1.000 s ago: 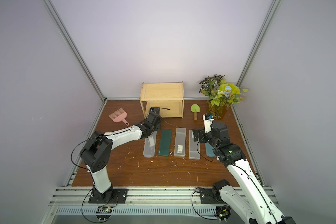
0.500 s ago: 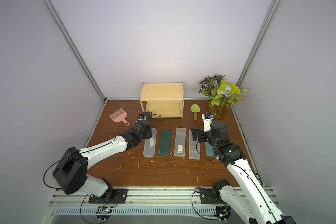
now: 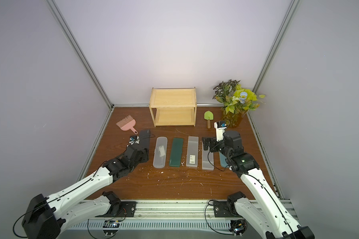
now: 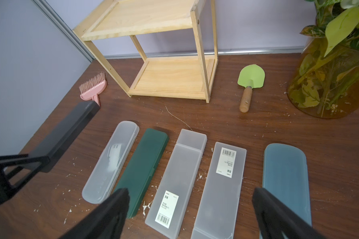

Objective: Remove the pencil cases from the shelf
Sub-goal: Place the pencil case at the center of the board.

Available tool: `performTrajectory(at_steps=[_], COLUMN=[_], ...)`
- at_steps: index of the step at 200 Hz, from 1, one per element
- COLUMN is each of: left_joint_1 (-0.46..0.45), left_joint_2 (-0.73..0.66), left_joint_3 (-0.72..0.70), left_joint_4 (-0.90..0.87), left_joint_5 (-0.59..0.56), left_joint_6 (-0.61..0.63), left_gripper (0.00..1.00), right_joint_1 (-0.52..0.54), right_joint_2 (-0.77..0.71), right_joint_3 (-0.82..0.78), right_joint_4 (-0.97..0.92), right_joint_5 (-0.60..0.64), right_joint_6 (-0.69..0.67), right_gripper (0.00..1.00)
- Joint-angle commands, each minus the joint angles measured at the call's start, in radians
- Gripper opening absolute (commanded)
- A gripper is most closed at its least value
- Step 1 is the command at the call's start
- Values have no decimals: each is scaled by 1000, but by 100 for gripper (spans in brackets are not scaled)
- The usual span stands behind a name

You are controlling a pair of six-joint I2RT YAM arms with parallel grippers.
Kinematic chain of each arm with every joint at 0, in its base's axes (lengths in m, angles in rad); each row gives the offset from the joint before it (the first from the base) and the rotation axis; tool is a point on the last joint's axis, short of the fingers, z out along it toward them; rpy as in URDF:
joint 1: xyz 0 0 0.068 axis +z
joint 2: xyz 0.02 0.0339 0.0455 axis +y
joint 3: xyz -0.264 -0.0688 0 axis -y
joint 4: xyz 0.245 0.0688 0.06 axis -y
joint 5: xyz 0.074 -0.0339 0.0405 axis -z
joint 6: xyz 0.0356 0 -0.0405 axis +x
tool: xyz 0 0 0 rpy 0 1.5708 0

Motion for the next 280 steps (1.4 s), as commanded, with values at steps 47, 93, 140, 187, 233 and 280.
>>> performTrajectory(at_steps=[47, 93, 140, 187, 233, 280], left_joint_1=[6, 39, 40, 59, 286, 324], left_joint_2=[-92, -97, -54, -57, 122, 361], left_joint_3=[-150, -209, -246, -131, -8, 130], left_joint_4=[-35, 3, 51, 1, 58, 36], left_joint_5=[-12, 38, 47, -34, 98, 131], left_joint_6=[-96, -93, -112, -63, 69, 96], left_gripper=[62, 70, 81, 94, 98, 99], right_joint_1=[-1, -1, 0, -1, -1, -1], right_joint_2=[-5, 4, 6, 11, 16, 28], right_joint_3=[12, 21, 21, 27, 29, 40], right_joint_4=[40, 46, 42, 38, 44, 28], right_joint_5=[-28, -34, -32, -25, -24, -10], right_joint_6=[17, 23, 24, 16, 17, -2], right_gripper=[100, 99, 100, 100, 99, 100])
